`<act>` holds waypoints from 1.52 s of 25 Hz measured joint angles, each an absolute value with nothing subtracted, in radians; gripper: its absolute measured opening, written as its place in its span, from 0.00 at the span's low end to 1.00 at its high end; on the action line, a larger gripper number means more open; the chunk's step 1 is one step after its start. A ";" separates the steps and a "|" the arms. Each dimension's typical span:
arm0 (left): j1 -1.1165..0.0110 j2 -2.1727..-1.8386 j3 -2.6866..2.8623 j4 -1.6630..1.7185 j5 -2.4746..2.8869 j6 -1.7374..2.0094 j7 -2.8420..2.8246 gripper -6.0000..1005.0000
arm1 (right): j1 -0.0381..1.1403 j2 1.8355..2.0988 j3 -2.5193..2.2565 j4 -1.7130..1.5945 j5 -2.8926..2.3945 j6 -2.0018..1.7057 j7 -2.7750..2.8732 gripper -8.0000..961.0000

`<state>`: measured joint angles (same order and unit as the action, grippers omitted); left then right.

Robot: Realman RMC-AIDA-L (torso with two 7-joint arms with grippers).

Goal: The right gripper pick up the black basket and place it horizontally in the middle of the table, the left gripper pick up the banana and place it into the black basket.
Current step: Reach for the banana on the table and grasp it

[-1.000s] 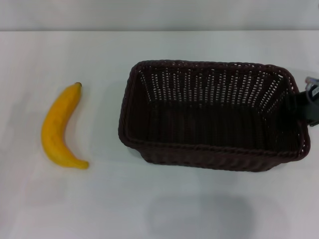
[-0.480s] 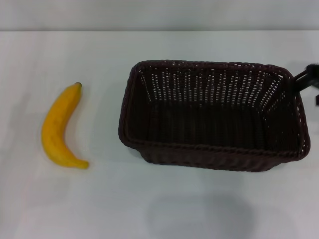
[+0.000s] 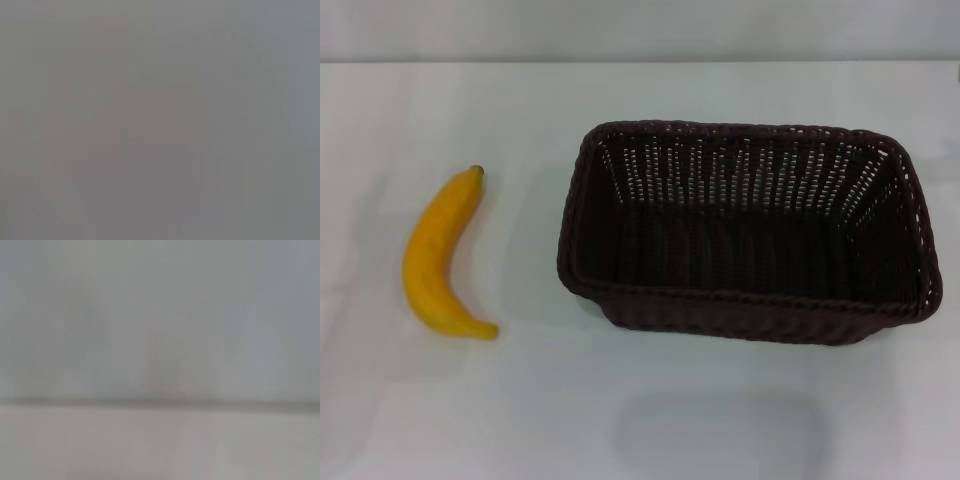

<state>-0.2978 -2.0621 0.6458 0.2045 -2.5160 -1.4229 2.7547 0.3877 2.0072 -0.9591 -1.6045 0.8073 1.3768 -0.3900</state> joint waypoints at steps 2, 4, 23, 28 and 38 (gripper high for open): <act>-0.297 -2.065 0.646 0.220 -2.498 -1.410 2.726 0.79 | 0.347 2.007 -0.889 -1.546 0.948 1.316 -0.567 0.71; -0.294 -2.069 0.646 0.252 -2.464 -1.377 2.654 0.79 | 0.318 2.006 -0.804 -1.436 1.090 1.272 -0.794 0.70; -0.215 -2.049 0.644 0.872 -1.641 -1.167 1.301 0.77 | 0.314 2.004 -0.399 -0.552 1.621 1.246 -2.185 0.70; -0.283 -2.007 0.645 1.078 -1.220 -1.253 0.825 0.77 | 0.318 2.005 -0.389 -0.469 1.667 1.243 -2.340 0.70; -0.527 -1.906 0.646 1.126 -0.696 -1.596 0.460 0.75 | 0.321 2.007 -0.388 -0.354 1.780 1.257 -2.527 0.70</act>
